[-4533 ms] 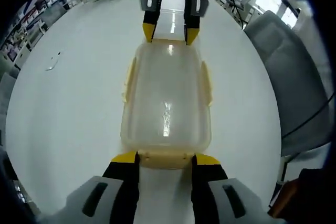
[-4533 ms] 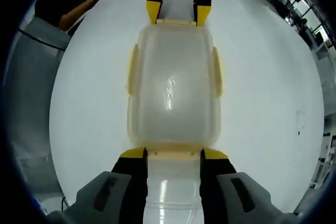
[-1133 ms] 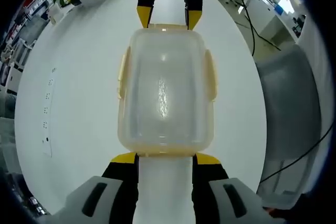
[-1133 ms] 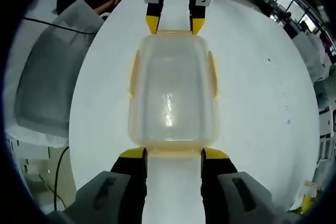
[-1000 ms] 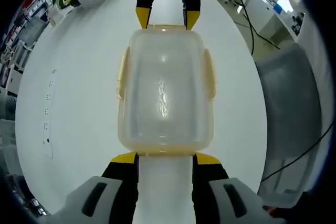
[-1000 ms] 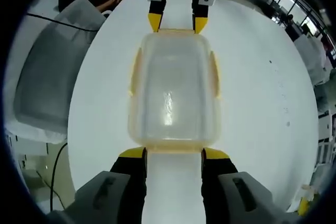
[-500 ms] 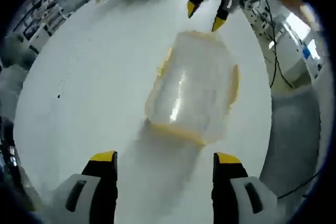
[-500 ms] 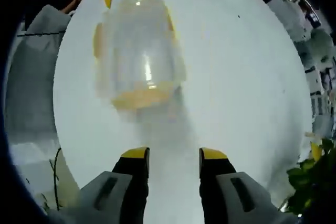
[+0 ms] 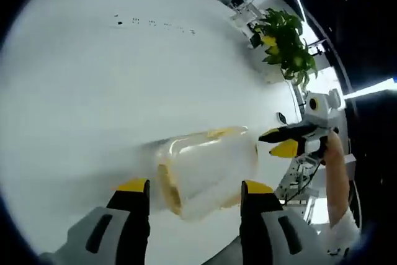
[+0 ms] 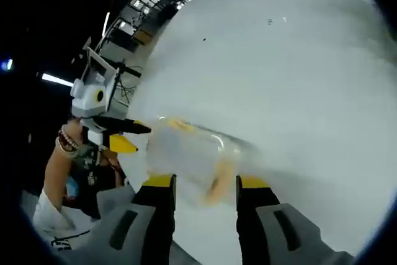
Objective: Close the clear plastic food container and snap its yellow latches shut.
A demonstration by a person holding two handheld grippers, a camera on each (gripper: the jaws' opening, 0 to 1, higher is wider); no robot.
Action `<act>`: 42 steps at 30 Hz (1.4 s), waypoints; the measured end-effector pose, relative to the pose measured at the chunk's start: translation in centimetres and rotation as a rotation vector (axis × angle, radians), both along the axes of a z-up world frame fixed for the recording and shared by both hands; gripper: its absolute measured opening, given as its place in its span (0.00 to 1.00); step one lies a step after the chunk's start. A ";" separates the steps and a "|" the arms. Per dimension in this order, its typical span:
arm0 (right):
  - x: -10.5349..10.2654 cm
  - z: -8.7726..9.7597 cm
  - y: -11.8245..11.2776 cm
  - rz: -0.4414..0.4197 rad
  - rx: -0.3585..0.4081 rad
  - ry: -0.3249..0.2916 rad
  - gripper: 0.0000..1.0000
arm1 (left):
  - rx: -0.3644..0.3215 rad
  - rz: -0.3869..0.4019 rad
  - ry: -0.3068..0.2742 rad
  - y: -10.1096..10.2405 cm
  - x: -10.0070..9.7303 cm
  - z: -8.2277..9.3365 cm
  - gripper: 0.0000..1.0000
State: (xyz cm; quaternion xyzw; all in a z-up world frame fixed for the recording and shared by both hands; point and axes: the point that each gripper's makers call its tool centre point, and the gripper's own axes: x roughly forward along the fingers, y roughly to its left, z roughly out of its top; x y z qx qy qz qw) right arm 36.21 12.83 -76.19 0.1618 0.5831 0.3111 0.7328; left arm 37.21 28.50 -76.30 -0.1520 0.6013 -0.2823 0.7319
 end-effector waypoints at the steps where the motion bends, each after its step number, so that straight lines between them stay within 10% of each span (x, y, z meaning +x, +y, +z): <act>1: -0.5 -0.4 -0.1 0.032 -0.033 0.002 0.33 | 0.002 0.003 0.010 -0.1 -0.1 -0.1 0.49; 6: -1.5 -2.3 -0.3 0.144 -0.154 0.006 0.27 | 0.024 -0.026 0.058 -0.4 -1.0 -1.3 0.41; 15: -0.7 -1.9 0.7 0.135 -0.129 0.036 0.17 | 0.092 -0.023 0.051 0.4 -0.7 -2.4 0.24; 42: -1.7 -1.9 1.0 0.135 -0.140 0.046 0.15 | -0.046 0.119 0.092 0.6 -0.7 -2.3 0.11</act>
